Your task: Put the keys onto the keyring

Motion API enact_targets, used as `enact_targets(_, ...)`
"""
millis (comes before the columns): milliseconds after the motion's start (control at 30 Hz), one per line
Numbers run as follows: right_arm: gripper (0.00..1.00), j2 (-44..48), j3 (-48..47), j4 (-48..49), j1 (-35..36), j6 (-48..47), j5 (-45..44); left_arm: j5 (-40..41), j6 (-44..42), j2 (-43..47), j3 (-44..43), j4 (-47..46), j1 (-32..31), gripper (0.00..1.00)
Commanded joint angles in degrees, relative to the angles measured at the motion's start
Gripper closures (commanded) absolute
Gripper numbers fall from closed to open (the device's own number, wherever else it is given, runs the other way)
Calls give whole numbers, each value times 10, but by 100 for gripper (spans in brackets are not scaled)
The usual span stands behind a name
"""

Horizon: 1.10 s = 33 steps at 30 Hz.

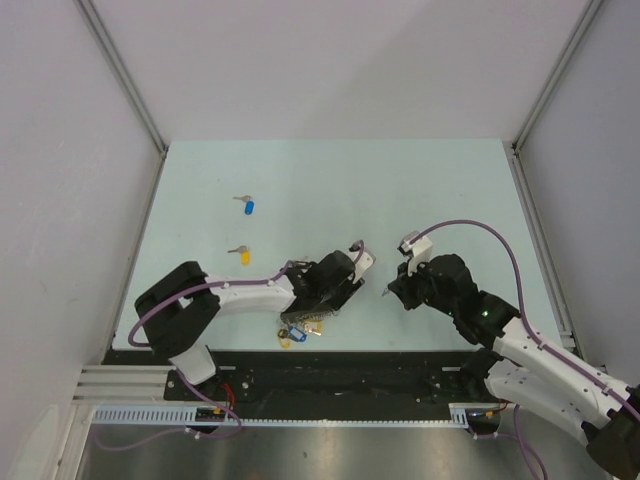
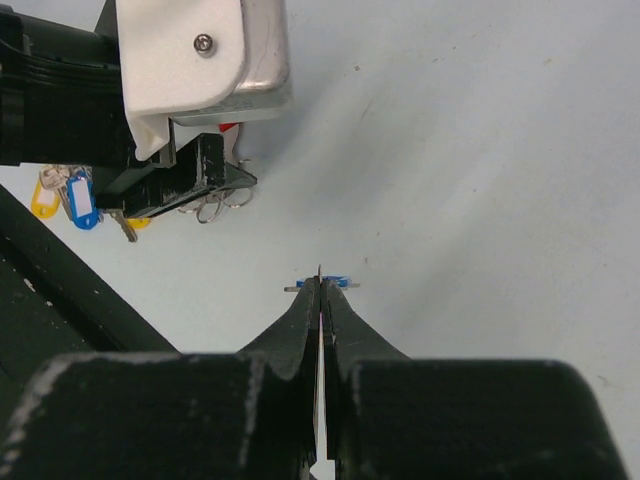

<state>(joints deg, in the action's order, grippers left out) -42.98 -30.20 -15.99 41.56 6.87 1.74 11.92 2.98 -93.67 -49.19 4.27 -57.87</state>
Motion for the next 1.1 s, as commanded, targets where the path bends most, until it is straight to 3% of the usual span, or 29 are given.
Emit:
enact_targets(0,100,-2,2,15,2,0,-9,13,20,-14,-35,13,-14,46)
enact_targets(200,100,0,2,12,2,2,-9,27,33,-38,-53,38,-27,47)
enact_targets(467,100,4,5,14,2,4,-9,42,54,-44,-53,65,-38,57)
enact_targets(633,100,5,6,13,2,6,-9,46,55,-51,-57,70,-39,75)
enact_targets(1067,100,11,10,11,2,9,-9,65,35,-30,-69,80,-29,100)
